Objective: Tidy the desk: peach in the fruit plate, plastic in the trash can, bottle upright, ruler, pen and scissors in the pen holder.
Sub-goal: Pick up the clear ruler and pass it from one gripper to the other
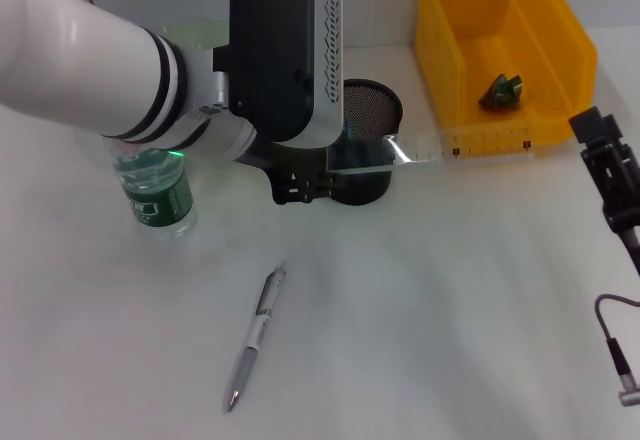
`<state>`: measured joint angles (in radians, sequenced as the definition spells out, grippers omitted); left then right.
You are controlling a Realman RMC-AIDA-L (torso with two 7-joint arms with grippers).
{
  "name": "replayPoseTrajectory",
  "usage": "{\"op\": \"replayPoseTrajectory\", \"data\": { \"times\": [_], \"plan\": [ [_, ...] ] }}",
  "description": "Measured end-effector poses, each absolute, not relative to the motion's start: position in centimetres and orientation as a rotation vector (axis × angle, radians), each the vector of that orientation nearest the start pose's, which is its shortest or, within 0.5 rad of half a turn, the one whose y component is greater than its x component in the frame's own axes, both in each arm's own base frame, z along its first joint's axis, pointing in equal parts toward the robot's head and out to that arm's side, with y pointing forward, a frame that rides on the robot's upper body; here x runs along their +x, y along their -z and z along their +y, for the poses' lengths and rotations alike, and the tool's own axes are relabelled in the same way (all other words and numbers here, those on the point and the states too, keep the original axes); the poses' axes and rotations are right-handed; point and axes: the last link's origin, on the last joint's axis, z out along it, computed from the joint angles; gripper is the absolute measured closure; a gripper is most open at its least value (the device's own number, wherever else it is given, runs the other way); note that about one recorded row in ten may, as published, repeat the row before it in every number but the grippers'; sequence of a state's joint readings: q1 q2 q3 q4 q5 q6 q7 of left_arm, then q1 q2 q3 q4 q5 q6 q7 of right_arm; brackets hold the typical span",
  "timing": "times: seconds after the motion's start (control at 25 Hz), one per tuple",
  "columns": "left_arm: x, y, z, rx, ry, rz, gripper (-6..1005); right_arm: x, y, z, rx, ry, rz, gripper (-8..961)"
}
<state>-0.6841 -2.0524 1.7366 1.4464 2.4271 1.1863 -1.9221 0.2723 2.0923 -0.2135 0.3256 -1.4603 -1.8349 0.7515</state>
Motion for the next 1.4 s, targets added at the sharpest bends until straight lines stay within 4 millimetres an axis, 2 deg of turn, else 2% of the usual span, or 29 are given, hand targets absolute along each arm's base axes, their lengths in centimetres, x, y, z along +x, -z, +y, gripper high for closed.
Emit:
{"op": "replayPoseTrajectory", "data": {
  "times": [0.2,0.6,0.96,1.4],
  "plan": [
    [-7.5,5.2,36.1,-2.720,-0.328,0.562,512,28.1,4.0,22.2,-1.511,-1.612,0.968,292],
    [-7.2,4.9,35.9,-2.712,-0.299,0.564,502,27.6,4.8,22.8,-1.568,-1.602,1.008,294],
    [-7.0,4.7,35.4,-2.693,-0.252,0.566,493,27.6,4.8,23.2,-1.571,-1.618,1.036,296],
    [-6.5,5.0,35.3,-2.709,-0.225,0.579,482,26.6,5.0,24.0,-1.617,-1.655,1.024,299]
  ]
}}
